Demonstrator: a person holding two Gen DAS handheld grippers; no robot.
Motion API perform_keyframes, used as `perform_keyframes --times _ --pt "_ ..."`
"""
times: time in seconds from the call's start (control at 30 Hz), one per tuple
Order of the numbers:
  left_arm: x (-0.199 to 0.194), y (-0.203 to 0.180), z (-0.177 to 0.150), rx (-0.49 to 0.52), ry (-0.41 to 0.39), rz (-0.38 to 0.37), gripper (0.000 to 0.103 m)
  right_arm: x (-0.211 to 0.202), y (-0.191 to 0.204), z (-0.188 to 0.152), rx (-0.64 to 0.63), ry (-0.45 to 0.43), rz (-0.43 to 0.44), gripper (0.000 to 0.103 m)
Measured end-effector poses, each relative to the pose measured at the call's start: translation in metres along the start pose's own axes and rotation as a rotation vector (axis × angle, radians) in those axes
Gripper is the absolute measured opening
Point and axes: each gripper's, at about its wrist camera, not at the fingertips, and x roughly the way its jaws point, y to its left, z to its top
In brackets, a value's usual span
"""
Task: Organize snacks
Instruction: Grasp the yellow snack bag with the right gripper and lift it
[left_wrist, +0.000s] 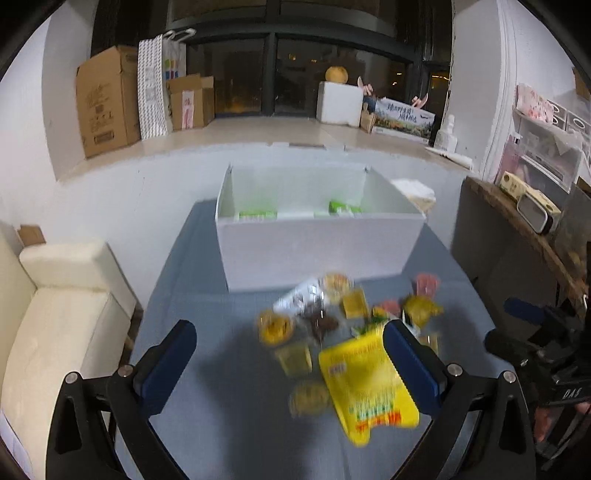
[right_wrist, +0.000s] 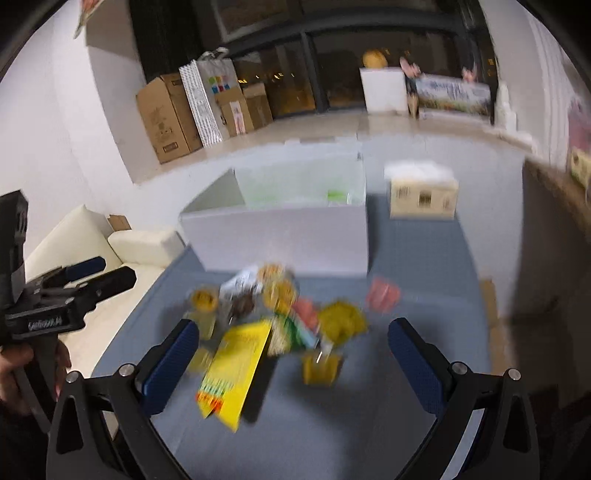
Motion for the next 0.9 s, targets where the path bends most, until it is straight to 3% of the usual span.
perform_keyframes --times 0.23,0.5,0.53,0.57,0.63,0.77,0.9 --pt "-0.008 0.018 -0.033 -0.036 0.035 0.022 0.103 0.051 0.023 -0.04 0.037 0.127 0.078 0.103" --pt "-0.004 0.039 -0.053 -0.074 0.069 -0.004 0.103 0.105 0.046 -0.051 0.026 0.204 0.055 0.101" --pt "-0.004 0.041 -0.055 -0.08 0.072 -0.009 0.103 0.108 0.046 -0.053 0.024 0.21 0.05 0.097" --pt "-0.003 0.041 -0.057 -0.083 0.074 -0.011 0.103 0.113 0.048 -0.054 0.021 0.225 0.041 0.081" --pt "-0.001 0.044 -0.059 -0.09 0.078 -0.013 0.103 0.116 0.055 -0.053 -0.022 0.218 -0.001 0.064" --pt "0.004 0.044 -0.063 -0.096 0.088 -0.022 0.103 0.116 0.059 -0.056 -0.038 0.235 0.034 0.053" --pt "0.009 0.042 -0.066 -0.095 0.099 -0.024 0.103 0.108 0.07 -0.056 -0.081 0.215 0.036 0.033"
